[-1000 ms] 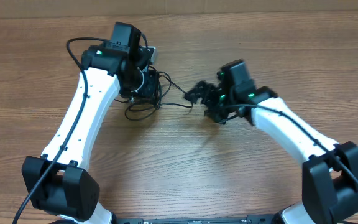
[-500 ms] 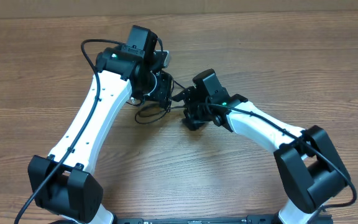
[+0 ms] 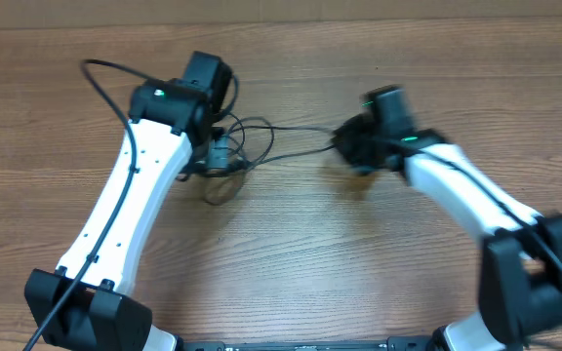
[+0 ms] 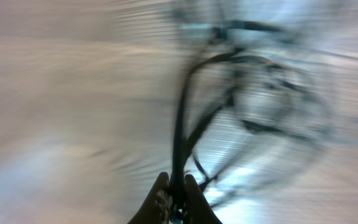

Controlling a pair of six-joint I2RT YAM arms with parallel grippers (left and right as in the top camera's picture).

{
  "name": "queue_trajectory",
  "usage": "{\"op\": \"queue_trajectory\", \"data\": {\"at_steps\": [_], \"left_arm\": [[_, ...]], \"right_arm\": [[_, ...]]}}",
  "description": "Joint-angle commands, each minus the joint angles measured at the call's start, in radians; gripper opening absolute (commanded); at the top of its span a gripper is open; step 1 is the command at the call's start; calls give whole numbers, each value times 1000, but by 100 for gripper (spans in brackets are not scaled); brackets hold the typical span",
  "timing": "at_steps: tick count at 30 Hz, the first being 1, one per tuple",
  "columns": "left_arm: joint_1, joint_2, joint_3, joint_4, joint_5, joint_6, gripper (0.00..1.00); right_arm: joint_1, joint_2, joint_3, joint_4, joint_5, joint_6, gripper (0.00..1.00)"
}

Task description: Untangle cables

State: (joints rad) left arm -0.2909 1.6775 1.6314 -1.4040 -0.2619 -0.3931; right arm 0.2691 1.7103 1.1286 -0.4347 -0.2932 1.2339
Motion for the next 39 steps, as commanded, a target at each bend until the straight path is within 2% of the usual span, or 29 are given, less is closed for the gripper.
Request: {"op": "queue_trajectory", "data": {"at_steps": [1,5,8,10,12,16,17,18,19,20,21,23,26,28,29,31,34,36,38,39], "left_arm": [[73,-28,6,-51,-382,-217,4],[186,-28,6,-33,-335,-297,4],[256,-28,6,12,-234,-298,4],[291,-28,6,48,-113,-259,5],[309,-28,6,112,137,-84,6],[284,-28,6,193,869,435,6],[262,-28,6,182,1055,589,12],[242,-28,6,168,1177,710,20],[217,-28,6,158,1252,812,38],[193,-28,6,163,1250,855,56],[174,-28,6,178,1204,857,100],[139,-28,6,219,1020,737,100],[112,-28,6,272,609,341,100],[106,-28,6,266,401,110,100],[106,-28,6,262,364,26,100],[106,-28,6,267,385,-53,100],[105,-25,6,264,431,-56,100],[105,-20,6,264,427,-58,100],[105,-14,6,260,427,-93,96],[105,-11,6,255,427,-119,90]], "right_arm": [[-135,-141,25,-49,38,-192,4],[-290,-219,25,-156,39,-286,4],[-381,-244,25,-225,62,-343,4],[-422,-248,25,-251,54,-386,4],[-438,-248,24,-278,24,-428,4],[-431,-247,24,-299,22,-532,4],[-429,-247,24,-303,23,-537,4],[-428,-247,24,-309,23,-537,4],[-426,-247,24,-312,22,-536,5],[-422,-247,24,-314,23,-537,6],[-418,-247,24,-319,22,-537,7],[-406,-247,24,-332,22,-547,13],[-385,-246,24,-344,23,-627,24],[-366,-245,24,-360,22,-665,32],[-356,-245,24,-369,22,-667,36],[-325,-244,23,-386,22,-667,40],[-252,-244,18,-386,22,-668,45],[-196,-241,11,-363,22,-688,54],[-137,-232,2,-325,23,-732,62],[-114,-226,1,-309,23,-747,64]]}}
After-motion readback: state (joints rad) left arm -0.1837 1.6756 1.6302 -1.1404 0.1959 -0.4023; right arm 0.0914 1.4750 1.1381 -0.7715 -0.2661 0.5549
